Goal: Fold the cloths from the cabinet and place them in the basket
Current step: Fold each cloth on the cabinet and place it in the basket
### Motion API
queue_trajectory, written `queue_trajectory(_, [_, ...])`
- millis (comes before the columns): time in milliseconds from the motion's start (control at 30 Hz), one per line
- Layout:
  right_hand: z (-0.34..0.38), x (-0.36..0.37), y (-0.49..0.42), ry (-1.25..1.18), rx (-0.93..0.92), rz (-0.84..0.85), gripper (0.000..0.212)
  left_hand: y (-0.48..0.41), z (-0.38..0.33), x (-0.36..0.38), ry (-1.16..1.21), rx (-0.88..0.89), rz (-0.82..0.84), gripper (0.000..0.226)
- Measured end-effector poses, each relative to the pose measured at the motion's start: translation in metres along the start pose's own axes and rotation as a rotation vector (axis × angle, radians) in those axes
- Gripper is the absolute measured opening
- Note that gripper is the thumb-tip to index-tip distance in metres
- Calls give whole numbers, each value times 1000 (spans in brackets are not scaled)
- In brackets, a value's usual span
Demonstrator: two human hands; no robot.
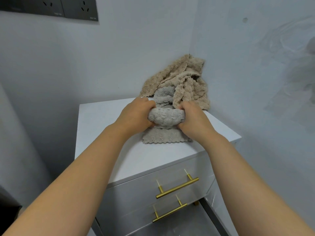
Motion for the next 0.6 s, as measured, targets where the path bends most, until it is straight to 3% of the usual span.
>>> queue_trajectory(267, [-14,-11,11,-143,79,272,37,5,-4,-7,38,50,264,50])
queue_trajectory(400, [-16,-15,14,-126,87,343,39,13,-7,-13,201,-17,390,39])
queue_trajectory(467, [-17,-16,17,-99,108,401,38,14,-9,-14,298,-42,398,44])
queue_trajectory(600, [-18,-19,20,-150,128,456,34,12,-15,-10,312,-78,349,26])
Point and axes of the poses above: each hand's wrist, its own y-axis away from the middle knuckle, its own x-axis out of the palm, z = x × y, the point moved 5 cm from there along -y, towards the middle knuckle, and after that the axes turned 4 degrees about z, right-handed, at the moved point
